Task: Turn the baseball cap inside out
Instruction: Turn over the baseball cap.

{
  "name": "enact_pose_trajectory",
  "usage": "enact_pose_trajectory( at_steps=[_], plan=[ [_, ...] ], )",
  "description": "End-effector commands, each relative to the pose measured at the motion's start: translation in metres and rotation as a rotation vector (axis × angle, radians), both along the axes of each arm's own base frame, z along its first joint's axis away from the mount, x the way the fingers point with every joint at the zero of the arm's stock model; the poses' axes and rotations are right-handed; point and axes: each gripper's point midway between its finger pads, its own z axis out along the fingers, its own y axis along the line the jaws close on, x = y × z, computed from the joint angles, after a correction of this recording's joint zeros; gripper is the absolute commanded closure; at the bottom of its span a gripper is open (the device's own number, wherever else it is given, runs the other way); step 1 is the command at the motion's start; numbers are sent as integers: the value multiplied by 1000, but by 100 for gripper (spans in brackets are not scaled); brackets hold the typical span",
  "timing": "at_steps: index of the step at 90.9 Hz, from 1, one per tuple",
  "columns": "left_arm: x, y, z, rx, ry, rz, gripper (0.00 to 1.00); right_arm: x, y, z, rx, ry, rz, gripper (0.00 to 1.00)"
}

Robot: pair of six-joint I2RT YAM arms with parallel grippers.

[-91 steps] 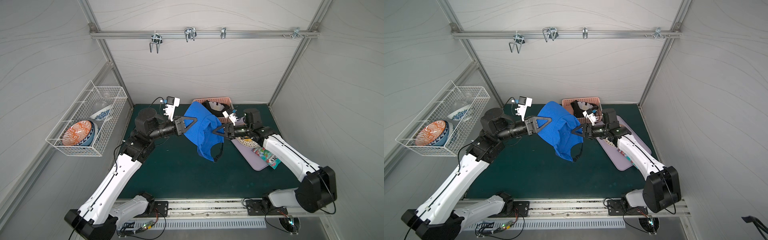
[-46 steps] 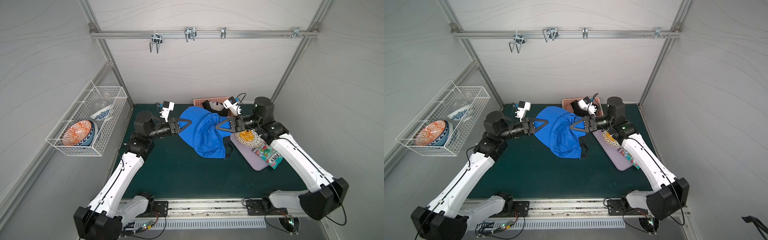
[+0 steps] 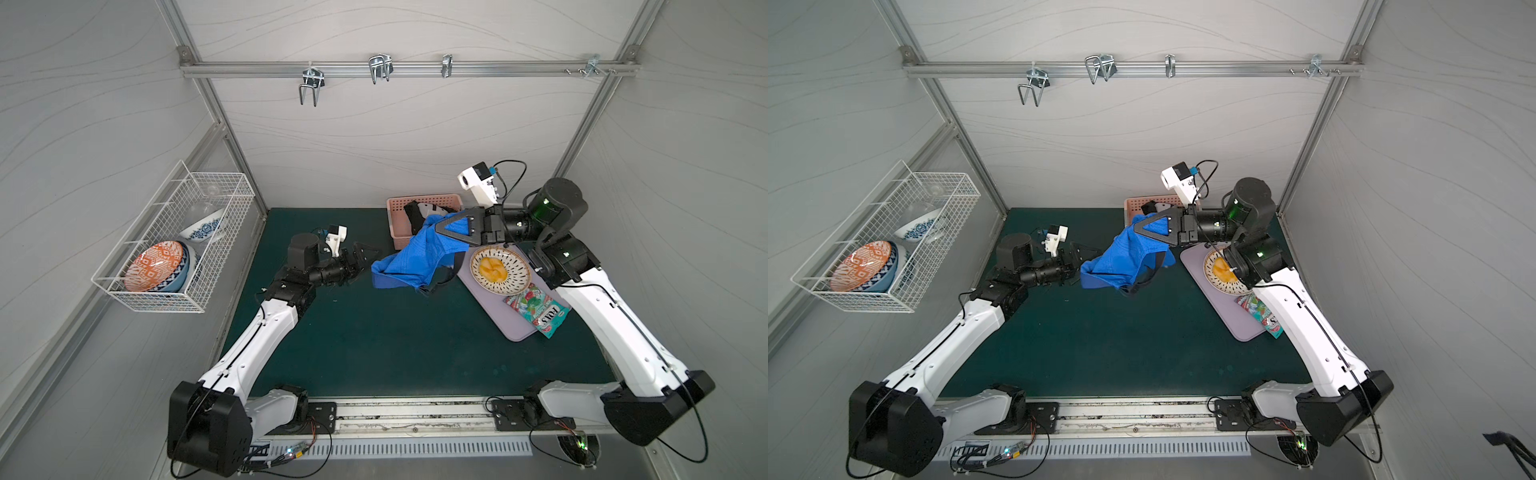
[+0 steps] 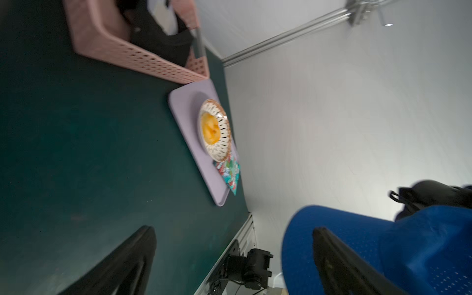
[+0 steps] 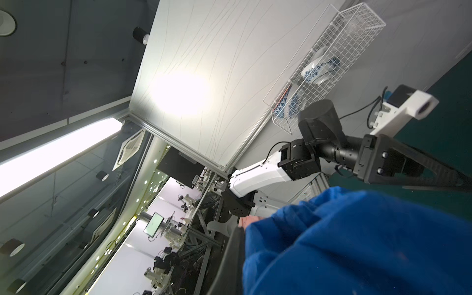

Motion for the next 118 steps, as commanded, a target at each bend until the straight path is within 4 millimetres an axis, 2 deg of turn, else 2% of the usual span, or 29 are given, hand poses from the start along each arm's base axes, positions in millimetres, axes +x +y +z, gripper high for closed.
enact_pose_trajectory(
  at_steps=[1,11,19,25,30,37,48,56,66,85,105,118],
  plan=[
    [0,25,3,152,-93,107,0,38,3,-8,35,81,-179,100],
    [-4,41,4,233,-177,172,0,64,7,-34,2,170,-277,100],
    [-13,50,22,283,-343,197,0,77,4,-53,-31,209,-358,100],
    [-25,47,44,319,-529,142,1,85,2,-63,-57,225,-405,100],
    [-44,38,63,348,-702,52,2,88,1,-69,-77,233,-429,100],
    [-65,31,77,413,-878,-64,5,91,3,-74,-94,248,-426,100],
    [-80,23,82,525,-1014,-219,13,92,12,-75,-112,256,-365,100],
    [-80,17,87,571,-1049,-301,25,91,17,-77,-140,256,-322,100],
    [-83,0,91,626,-1124,-397,33,92,17,-83,-165,267,-321,100],
    [-98,-38,88,631,-1238,-532,36,94,17,-84,-164,294,-326,100],
    [-87,-48,81,690,-1312,-543,35,87,20,-78,-147,286,-293,100],
    [-86,-57,77,657,-1312,-583,41,86,20,-79,-148,292,-286,100]
  ],
)
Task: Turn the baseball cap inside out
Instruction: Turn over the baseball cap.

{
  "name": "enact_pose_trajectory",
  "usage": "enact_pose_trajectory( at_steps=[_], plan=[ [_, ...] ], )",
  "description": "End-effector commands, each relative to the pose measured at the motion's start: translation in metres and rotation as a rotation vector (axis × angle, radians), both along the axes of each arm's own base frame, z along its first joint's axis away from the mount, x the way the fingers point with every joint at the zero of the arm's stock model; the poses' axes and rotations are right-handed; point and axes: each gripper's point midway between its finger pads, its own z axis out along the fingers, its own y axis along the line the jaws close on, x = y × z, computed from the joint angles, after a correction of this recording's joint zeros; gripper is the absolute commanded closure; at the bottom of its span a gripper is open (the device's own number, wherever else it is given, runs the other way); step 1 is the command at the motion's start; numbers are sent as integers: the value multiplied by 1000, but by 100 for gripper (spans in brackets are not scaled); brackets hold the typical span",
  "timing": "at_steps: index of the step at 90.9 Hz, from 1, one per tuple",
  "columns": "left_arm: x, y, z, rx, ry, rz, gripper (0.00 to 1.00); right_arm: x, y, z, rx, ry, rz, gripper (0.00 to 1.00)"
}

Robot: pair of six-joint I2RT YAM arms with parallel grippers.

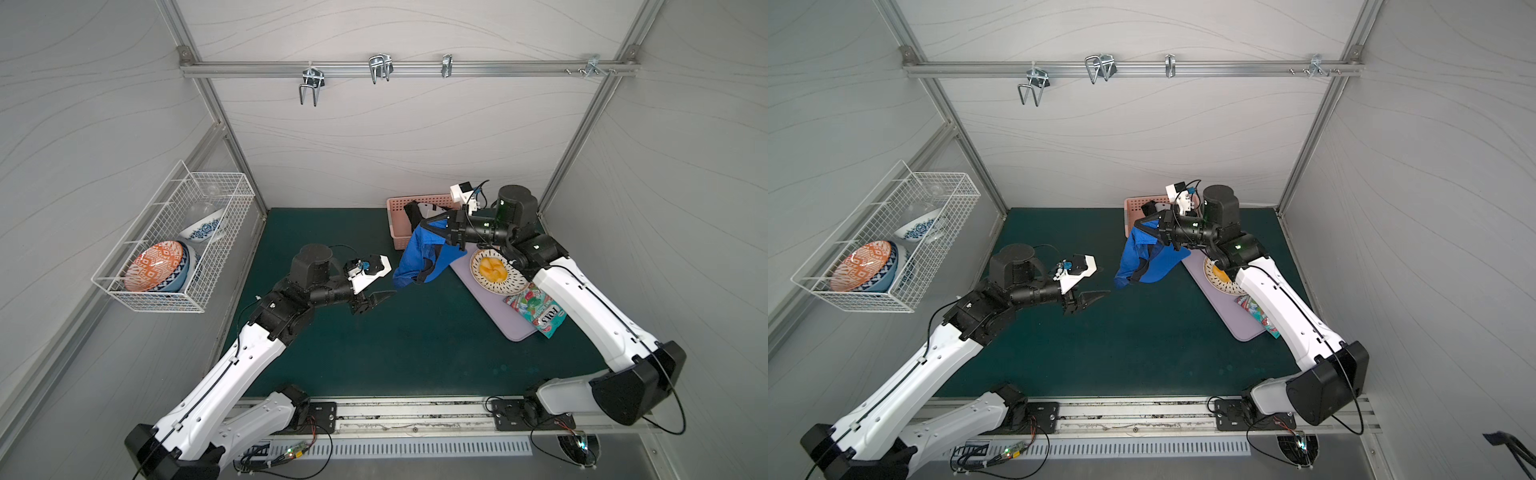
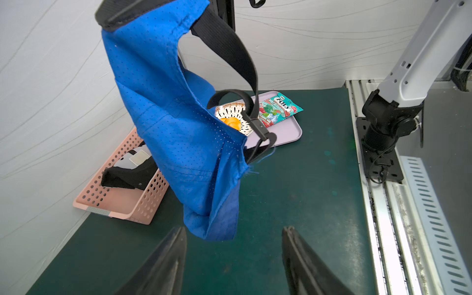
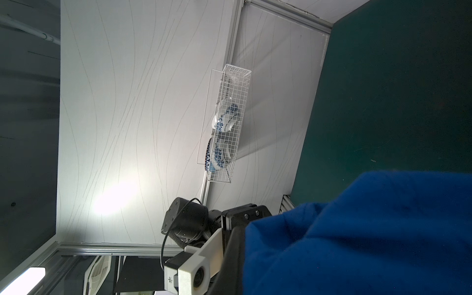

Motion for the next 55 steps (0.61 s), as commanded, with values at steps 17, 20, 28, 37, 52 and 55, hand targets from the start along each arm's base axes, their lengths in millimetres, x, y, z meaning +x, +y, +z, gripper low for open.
enact_pose_trajectory(
  at_steps=[17,20,28,37,52,55],
  plan=[
    [6,-21,10,-25,-61,-72,50,-6,2,18,43,-38,26,100],
    [7,-22,7,-19,-56,-76,51,-7,2,18,45,-33,26,100],
    [9,-26,-1,-3,-55,-83,51,-7,2,19,52,-31,27,100],
    [11,-31,-6,8,-55,-96,52,-9,3,21,57,-32,32,100],
    [15,-36,-19,36,-46,-100,59,-11,2,23,64,-30,31,100],
    [15,-36,-23,46,-49,-98,62,-11,1,23,66,-30,29,100]
  ],
)
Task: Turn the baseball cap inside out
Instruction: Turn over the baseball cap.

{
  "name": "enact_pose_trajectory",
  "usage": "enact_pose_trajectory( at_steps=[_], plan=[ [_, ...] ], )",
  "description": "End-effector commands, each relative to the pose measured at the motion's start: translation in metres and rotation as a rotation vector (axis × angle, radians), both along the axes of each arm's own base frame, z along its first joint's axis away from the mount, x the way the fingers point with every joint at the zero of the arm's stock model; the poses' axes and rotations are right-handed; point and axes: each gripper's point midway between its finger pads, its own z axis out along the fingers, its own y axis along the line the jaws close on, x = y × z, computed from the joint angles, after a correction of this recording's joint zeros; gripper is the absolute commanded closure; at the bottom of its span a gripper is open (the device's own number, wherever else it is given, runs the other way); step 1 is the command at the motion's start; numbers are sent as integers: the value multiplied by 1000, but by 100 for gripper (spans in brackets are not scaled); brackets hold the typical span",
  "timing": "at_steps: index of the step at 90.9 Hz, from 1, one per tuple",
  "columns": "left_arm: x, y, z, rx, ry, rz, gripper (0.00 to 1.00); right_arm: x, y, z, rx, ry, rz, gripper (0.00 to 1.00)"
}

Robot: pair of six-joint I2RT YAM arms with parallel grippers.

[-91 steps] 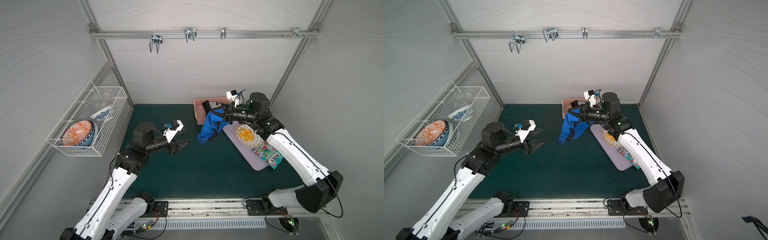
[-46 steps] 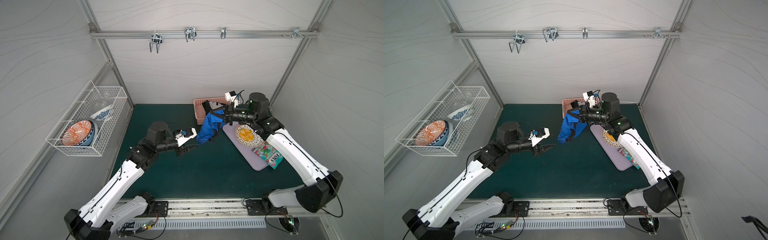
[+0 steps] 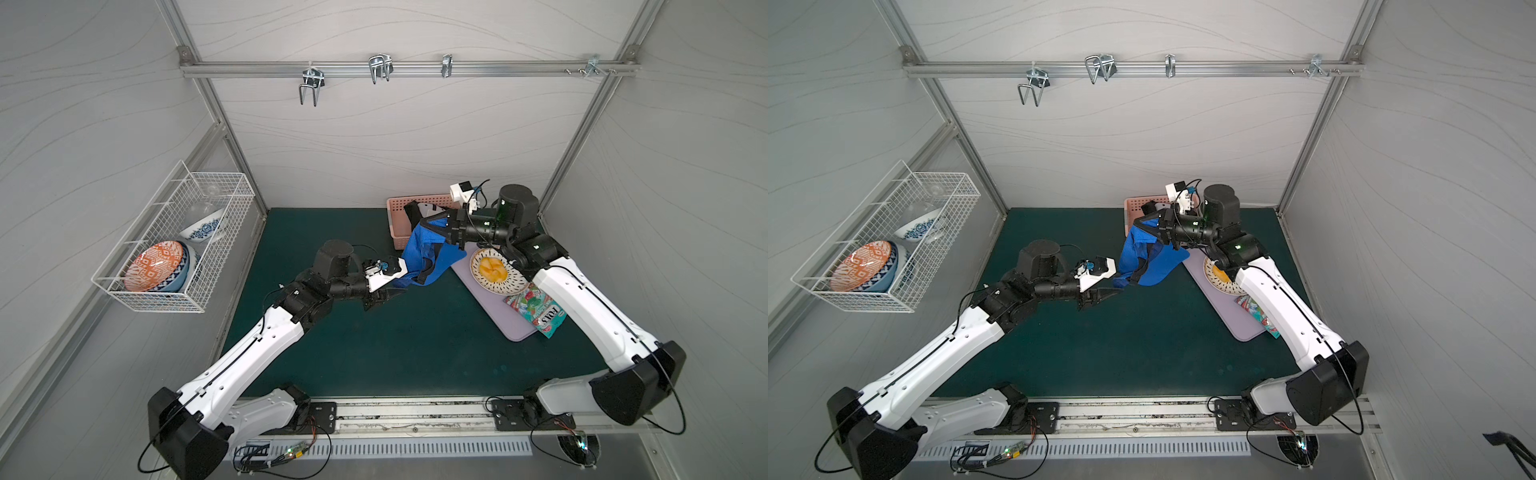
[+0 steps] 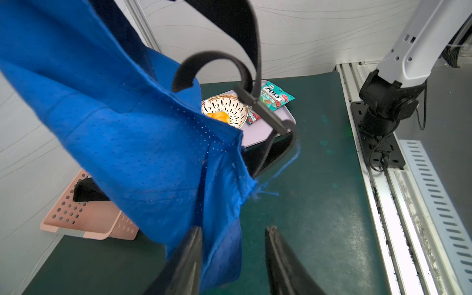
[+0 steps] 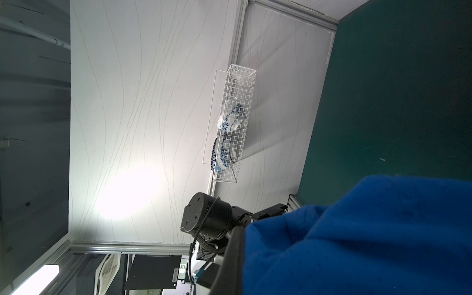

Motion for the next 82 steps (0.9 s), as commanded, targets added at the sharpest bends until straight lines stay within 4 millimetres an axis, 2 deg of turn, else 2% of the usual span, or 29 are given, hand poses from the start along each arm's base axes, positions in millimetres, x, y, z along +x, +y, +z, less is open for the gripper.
enact_pose_trajectory(
  at_steps=[1,11,20,30,35,39,52,67,73,82],
  plan=[
    [3,-7,5,-6,-67,-18,62,-10,-1,17,41,-48,21,100],
    [2,-13,-9,51,-105,-30,73,-9,-1,17,48,-39,16,100],
    [3,-21,-20,89,-141,-37,75,-9,-1,15,53,-25,11,100],
    [17,-24,-17,53,-177,21,81,-7,-2,12,52,-10,-1,100],
    [23,-24,-13,33,-196,52,91,-6,-3,10,49,-4,-9,100],
    [27,-24,-6,10,-216,76,100,-6,-3,8,45,2,-16,100],
    [45,-11,25,-78,-371,258,100,3,-8,-14,7,59,-84,100],
    [69,22,69,-182,-542,533,100,22,-29,-60,-47,204,-290,100],
    [76,34,94,-254,-607,641,100,27,-39,-83,-60,289,-391,100],
    [88,46,114,-304,-652,811,100,27,-51,-101,-70,381,-499,100]
  ],
)
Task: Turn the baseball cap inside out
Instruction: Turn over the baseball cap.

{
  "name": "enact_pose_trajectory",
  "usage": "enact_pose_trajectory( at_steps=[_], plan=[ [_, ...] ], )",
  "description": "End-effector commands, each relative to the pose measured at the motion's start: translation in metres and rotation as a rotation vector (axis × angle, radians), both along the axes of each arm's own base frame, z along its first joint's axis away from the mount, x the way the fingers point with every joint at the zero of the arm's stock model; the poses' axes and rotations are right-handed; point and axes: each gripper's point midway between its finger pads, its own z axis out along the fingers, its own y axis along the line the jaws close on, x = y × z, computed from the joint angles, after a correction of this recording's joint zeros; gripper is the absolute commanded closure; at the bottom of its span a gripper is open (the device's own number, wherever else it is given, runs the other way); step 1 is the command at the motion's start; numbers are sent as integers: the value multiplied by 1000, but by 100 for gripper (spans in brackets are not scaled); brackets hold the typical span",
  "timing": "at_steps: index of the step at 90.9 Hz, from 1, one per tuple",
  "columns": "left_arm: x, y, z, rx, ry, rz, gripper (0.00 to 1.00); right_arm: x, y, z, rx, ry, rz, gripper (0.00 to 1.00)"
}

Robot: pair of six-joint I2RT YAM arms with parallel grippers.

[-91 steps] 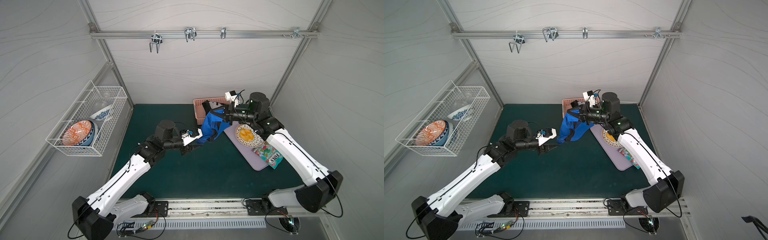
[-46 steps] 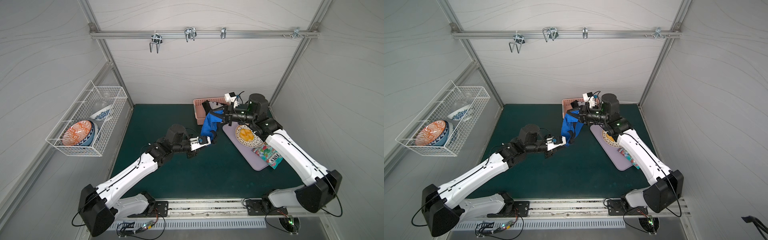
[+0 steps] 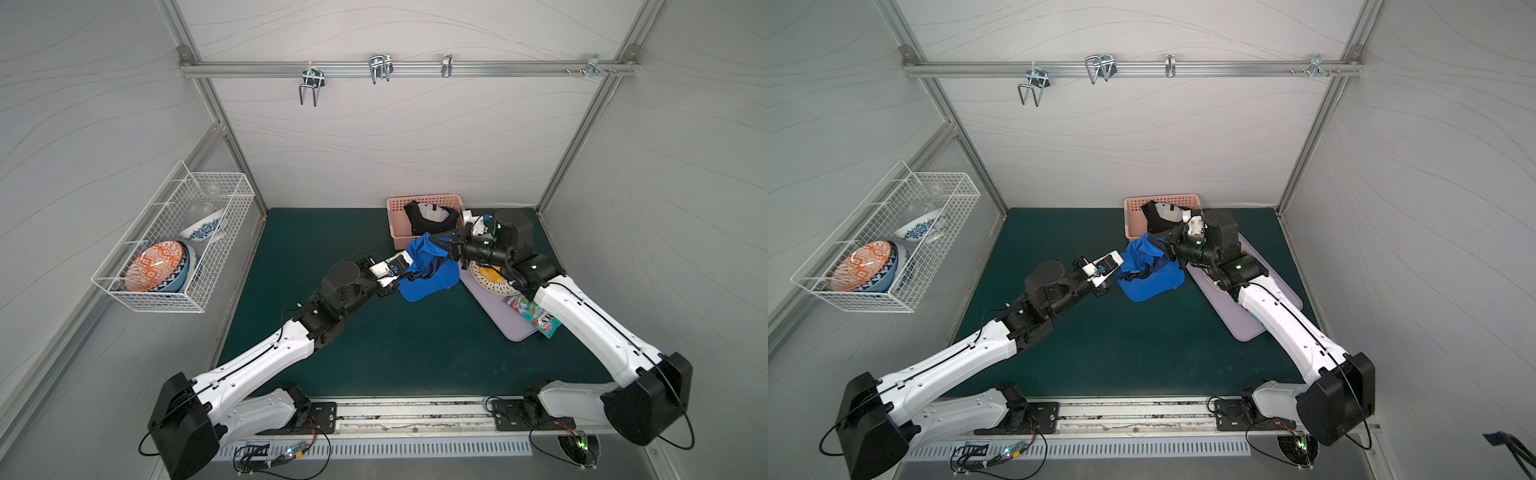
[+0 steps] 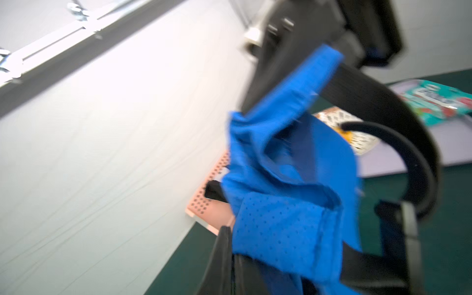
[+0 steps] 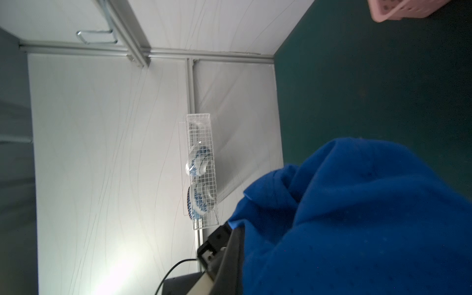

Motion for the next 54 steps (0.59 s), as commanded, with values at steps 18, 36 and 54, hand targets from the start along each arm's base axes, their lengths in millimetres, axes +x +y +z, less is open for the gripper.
enact_pose_trajectory(
  at_steps=[18,36,54],
  plan=[
    [31,63,111,-448,-271,510,100,1,-31,-34,-42,168,-288,100],
    [28,22,111,-418,-170,268,100,-3,-18,-28,-19,99,-177,52],
    [33,27,84,-381,44,194,100,-19,-39,-10,-150,-141,-75,18]
  ],
)
